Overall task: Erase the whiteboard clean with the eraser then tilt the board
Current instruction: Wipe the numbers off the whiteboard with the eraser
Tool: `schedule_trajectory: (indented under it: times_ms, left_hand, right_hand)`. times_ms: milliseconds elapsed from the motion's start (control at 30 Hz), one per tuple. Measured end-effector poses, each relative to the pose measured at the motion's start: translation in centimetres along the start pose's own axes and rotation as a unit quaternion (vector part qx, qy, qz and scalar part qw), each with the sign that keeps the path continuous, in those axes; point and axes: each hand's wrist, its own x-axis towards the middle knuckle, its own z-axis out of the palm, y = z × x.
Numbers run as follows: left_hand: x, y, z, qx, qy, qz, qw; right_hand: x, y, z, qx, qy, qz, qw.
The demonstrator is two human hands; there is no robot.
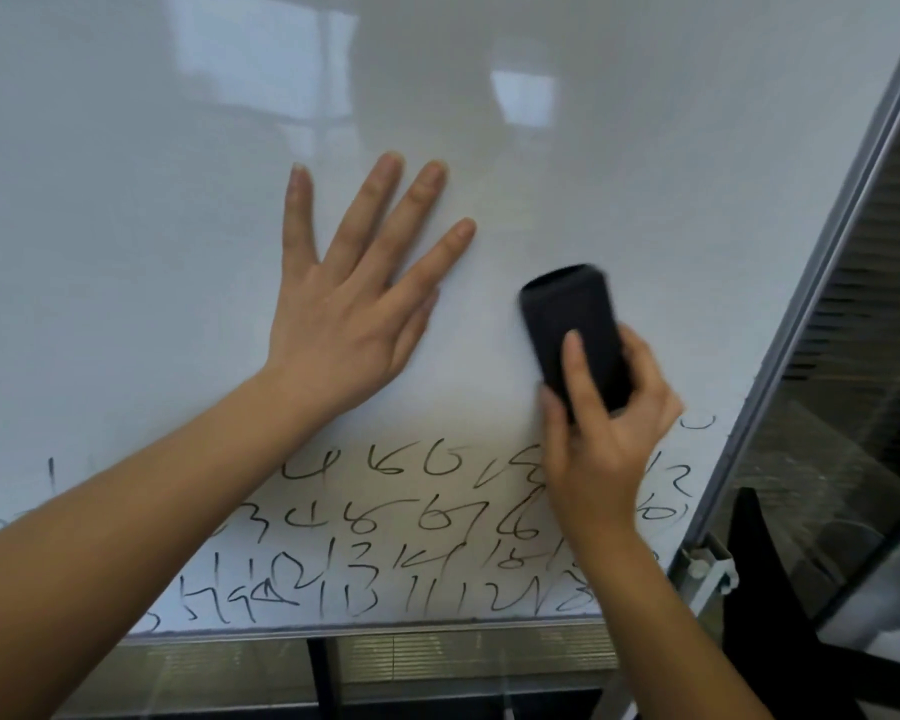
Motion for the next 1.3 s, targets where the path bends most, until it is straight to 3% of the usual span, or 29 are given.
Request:
schedule_trajectory:
  times_ms: [167,467,767,1067,1300]
  left_hand:
    - [-0.1,-0.2,0.0,-0.001,0.001,0.001,1.000]
    - [0.0,0.0,-0.1,-0.010,0.005,0.001,1.000]
    - [-0.3,-0.2,-0.2,-0.012,0.004,0.001,1.000]
    - [-0.2,0.0,-0.1,-0.006,0.010,0.006,1.000]
    - [-0.3,-0.1,0.0,-0.007,0.012,0.007,1.000]
  right_hand:
    - [0.6,1.3,-0.6,-0.023,0.045,0.028,0.998]
    - [-5.5,1.1,-0.9,-0.030,-0.027,0.054,0.998]
    - [0.5,5.3,-3.5,-0.038,0.113,0.141,0.983]
    - [-4.8,5.1,-2.9,-0.063,0.062,0.157,0.984]
    - [-0.9,7.5,-4.7,-0.077,0.086,0.126,0.985]
